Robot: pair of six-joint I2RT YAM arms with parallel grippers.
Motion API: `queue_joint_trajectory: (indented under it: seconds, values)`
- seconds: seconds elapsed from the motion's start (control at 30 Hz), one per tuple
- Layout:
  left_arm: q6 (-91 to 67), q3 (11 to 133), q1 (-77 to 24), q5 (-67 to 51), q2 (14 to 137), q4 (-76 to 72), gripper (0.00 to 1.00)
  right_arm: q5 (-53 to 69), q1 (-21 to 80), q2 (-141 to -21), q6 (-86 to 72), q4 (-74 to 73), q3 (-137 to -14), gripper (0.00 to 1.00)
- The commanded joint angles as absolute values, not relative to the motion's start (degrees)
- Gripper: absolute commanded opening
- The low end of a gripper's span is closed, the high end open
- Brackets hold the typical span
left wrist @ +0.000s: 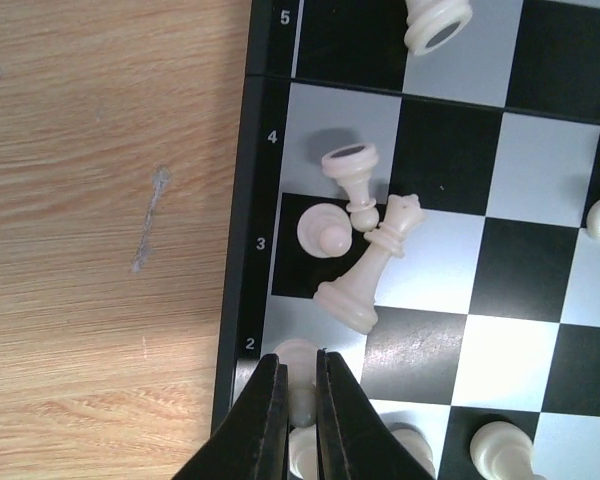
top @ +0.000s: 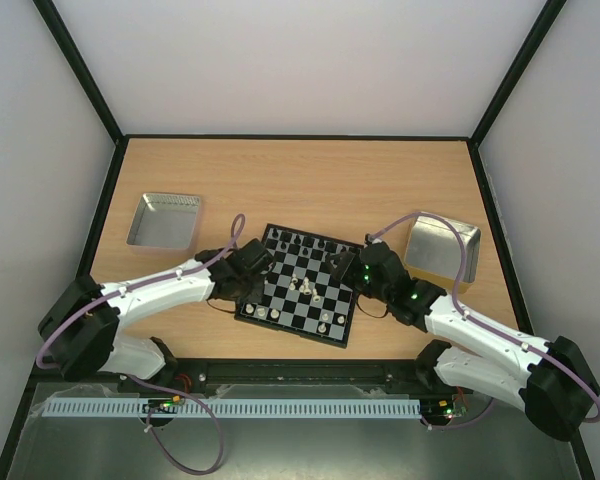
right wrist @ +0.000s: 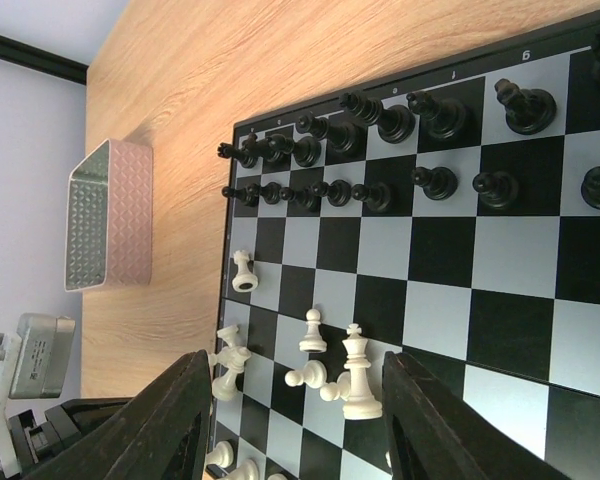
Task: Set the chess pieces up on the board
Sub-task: Place the chess piece on the chessboard.
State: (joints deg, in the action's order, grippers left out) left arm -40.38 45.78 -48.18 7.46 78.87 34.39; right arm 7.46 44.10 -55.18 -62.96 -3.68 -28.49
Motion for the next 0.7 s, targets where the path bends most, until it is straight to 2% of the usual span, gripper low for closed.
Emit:
queue_joint_trajectory:
  seconds: [0.0,0.47,0.57,0.67]
  values:
    - [-40.0,44.5,-47.5,7.0,78.9,36.7,0.05,5.8,43.9,-54.9,-62.5,-4.2,-27.6,0.47]
    - [-38.5,44.6,-47.0,4.1,82.9,32.5,0.08,5.8,43.9,-55.4,-62.4,-4.3,-27.4,0.47]
    - [-38.3,44.9,-47.0,3.7,83.1,32.4,0.12,5.8,43.9,-55.3,-62.4,-4.3,-27.3,0.47]
    - [-38.1,44.9,-47.0,3.7,82.8,32.5,0.22,5.8,43.9,-55.3,-62.5,-4.2,-27.3,0.47]
